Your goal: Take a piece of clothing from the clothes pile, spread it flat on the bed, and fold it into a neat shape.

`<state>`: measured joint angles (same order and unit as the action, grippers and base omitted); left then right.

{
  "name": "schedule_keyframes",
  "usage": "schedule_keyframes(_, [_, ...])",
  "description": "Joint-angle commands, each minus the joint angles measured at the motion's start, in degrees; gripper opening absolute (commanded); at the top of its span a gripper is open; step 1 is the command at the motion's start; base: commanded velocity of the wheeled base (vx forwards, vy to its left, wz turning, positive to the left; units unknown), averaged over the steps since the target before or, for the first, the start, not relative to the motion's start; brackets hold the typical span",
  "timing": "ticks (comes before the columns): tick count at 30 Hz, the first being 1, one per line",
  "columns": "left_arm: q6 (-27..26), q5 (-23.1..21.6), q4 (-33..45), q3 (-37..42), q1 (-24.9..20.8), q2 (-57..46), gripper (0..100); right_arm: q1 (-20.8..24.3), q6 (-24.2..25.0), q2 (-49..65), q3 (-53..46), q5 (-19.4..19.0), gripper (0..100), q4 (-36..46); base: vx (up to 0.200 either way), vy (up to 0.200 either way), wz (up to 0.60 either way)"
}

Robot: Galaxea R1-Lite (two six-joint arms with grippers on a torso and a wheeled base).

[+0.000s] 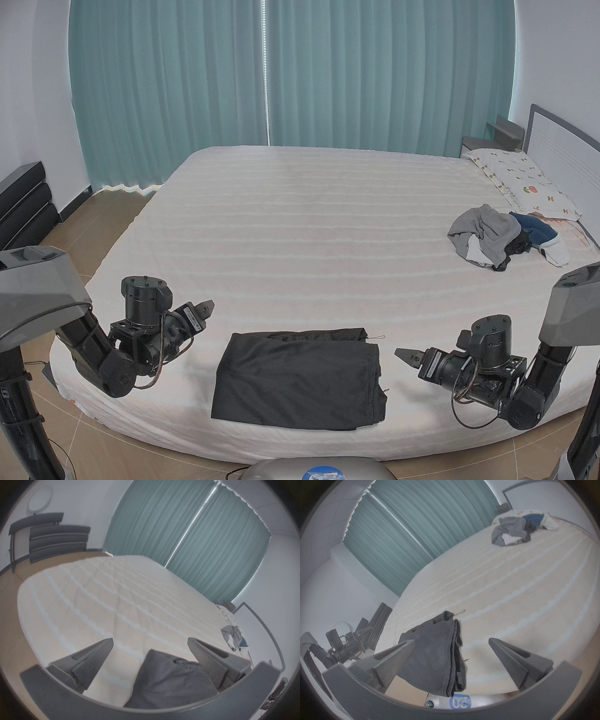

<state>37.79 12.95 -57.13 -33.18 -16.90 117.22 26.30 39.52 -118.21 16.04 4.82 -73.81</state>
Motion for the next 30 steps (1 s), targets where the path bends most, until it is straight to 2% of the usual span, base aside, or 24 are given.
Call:
schedule_keyframes(1, [-2.02, 2.35, 0.35, 2.07, 0.02, -10.96, 100, 0.16, -4.81, 9.49, -3.30, 3.45, 100, -0.01, 0.000, 0.000, 0.00])
schedule_keyframes(2, [-2.99, 2.70, 0.35, 3.74, 0.02, -15.80, 100, 0.16, -7.35, 13.45, -4.44, 5.47, 100, -0.01, 0.000, 0.000, 0.00])
schedule_keyframes(4, [-6.85, 4.37, 0.61, 5.59, 0.81, -20.28, 100, 0.16, -10.34, 17.93, -5.67, 6.87, 100, 0.07, 0.000, 0.000, 0.00])
schedule_keyframes(6, [-7.56, 4.72, 0.52, 5.85, 0.81, -20.72, 100, 0.16, -10.87, 18.54, -5.85, 6.96, 100, 0.07, 0.000, 0.000, 0.00])
schedule_keyframes(7, [-12.65, 8.15, 0.44, 7.78, 1.87, -24.32, 100, -0.28, -15.53, 23.73, -7.25, 8.54, 100, 0.16, 0.000, 0.000, 0.00])
schedule_keyframes(10, [-16.35, 10.61, 0.35, 9.63, 2.13, -29.42, 100, -0.81, -20.19, 29.88, -8.92, 10.13, 100, 2.01, 0.000, 0.000, 0.00])
schedule_keyframes(11, [-16.35, 10.61, 0.35, 9.63, 2.13, -29.42, 100, -0.81, -20.19, 29.88, -8.92, 10.13, 100, 2.01, 0.000, 0.000, 0.00])
schedule_keyframes(12, [-18.37, 11.05, 0.52, 10.42, 2.04, -33.38, 100, -1.16, -21.94, 34.72, -9.71, 10.21, 100, 5.08, 0.000, 0.000, 0.00])
schedule_keyframes(16, [-22.41, 11.31, 0.52, 12.09, 2.04, -38.56, 100, -1.42, -23.35, 43.15, -9.80, 10.30, 100, 12.55, 0.000, 0.000, 0.00])
schedule_keyframes(19, [-26.37, 12.98, 0.52, 14.99, 2.13, -43.31, 100, -1.51, -24.05, 53.88, -9.01, 10.30, 100, 24.16, 0.000, 0.000, 0.00])
schedule_keyframes(22, [-27.07, 15.09, 0.52, 16.57, 2.13, -46.38, 100, -1.60, -25.28, 62.05, -8.66, 10.30, 100, 32.86, 0.000, 0.000, 0.00])
schedule_keyframes(26, [-28.47, 17.38, 1.05, 18.86, 2.04, -50.08, 100, -4.15, -27.04, 69.87, -9.10, 10.30, 100, 39.71, 0.000, 0.000, 0.00])
schedule_keyframes(30, [-30.58, 17.82, 2.81, 21.41, 2.04, -54.91, 100, -7.05, -28.89, 74.79, -9.89, 10.30, 100, 42.61, 0.000, 0.000, 0.00])
